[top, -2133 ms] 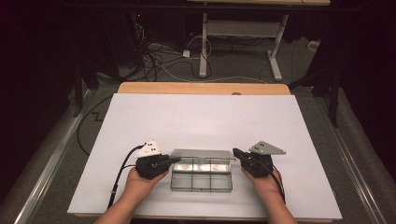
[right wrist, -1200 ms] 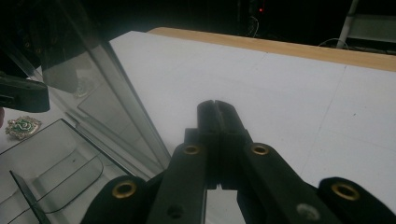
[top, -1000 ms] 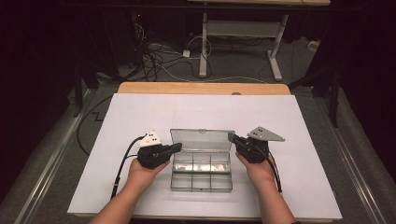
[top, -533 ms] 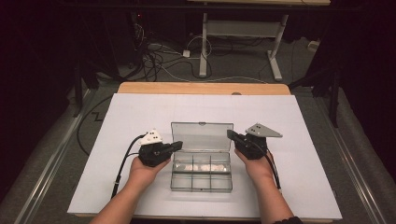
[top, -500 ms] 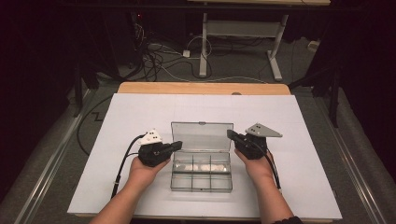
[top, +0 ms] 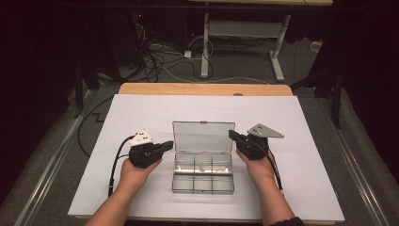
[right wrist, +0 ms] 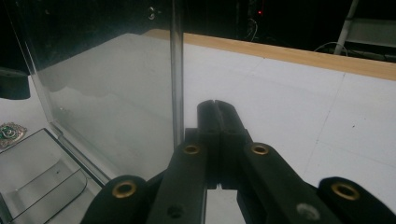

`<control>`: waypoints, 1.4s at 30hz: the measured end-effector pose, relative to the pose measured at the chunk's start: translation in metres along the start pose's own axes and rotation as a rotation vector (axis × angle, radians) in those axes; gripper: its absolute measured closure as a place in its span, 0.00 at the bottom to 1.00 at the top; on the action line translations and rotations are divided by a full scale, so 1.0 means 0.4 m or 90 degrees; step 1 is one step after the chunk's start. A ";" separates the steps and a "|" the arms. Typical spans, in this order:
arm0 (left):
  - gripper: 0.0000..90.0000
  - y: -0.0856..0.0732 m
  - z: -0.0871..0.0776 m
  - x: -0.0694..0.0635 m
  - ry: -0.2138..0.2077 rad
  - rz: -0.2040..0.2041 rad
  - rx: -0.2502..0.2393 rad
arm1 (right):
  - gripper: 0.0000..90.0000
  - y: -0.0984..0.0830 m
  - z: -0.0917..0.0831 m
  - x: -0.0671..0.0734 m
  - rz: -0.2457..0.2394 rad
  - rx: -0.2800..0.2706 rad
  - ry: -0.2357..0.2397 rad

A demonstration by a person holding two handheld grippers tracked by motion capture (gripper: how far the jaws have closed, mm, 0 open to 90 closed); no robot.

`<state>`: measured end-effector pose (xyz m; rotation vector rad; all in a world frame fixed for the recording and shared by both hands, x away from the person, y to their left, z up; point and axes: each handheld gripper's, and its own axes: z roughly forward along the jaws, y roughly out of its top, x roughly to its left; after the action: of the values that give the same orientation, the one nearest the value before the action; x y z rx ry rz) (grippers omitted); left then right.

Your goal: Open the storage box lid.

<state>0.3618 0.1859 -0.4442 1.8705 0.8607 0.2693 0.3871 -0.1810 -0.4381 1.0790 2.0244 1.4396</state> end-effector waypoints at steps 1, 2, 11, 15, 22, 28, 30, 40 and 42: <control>0.97 0.001 -0.001 0.005 0.002 -0.006 -0.003 | 1.00 0.000 0.000 0.000 0.001 -0.001 0.000; 0.97 0.002 -0.002 0.011 0.004 -0.015 -0.006 | 1.00 0.000 0.001 0.000 0.001 -0.002 0.000; 0.97 0.019 0.029 0.050 0.024 -0.042 0.000 | 1.00 0.002 0.001 0.000 -0.008 0.004 -0.004; 0.97 0.021 0.053 0.056 0.020 -0.051 0.008 | 1.00 0.001 0.002 0.000 -0.009 0.004 -0.004; 0.97 0.038 0.074 0.053 0.011 -0.056 0.006 | 1.00 0.002 0.007 -0.001 -0.011 0.008 -0.005; 0.97 0.054 0.091 0.039 0.010 -0.051 0.005 | 1.00 0.002 0.015 -0.003 -0.010 0.012 -0.008; 0.97 0.059 0.095 0.038 0.010 -0.049 0.006 | 1.00 0.002 0.017 -0.004 -0.008 0.014 -0.009; 0.97 0.066 0.108 0.045 0.024 -0.054 0.012 | 1.00 -0.002 0.035 -0.012 -0.004 0.030 -0.018; 0.97 0.066 0.111 0.047 0.027 -0.055 0.015 | 1.00 -0.005 0.040 -0.014 -0.005 0.036 -0.020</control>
<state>0.4108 0.1609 -0.4452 1.8498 0.9757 0.2471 0.4014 -0.1765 -0.4463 1.1076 2.0567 1.3608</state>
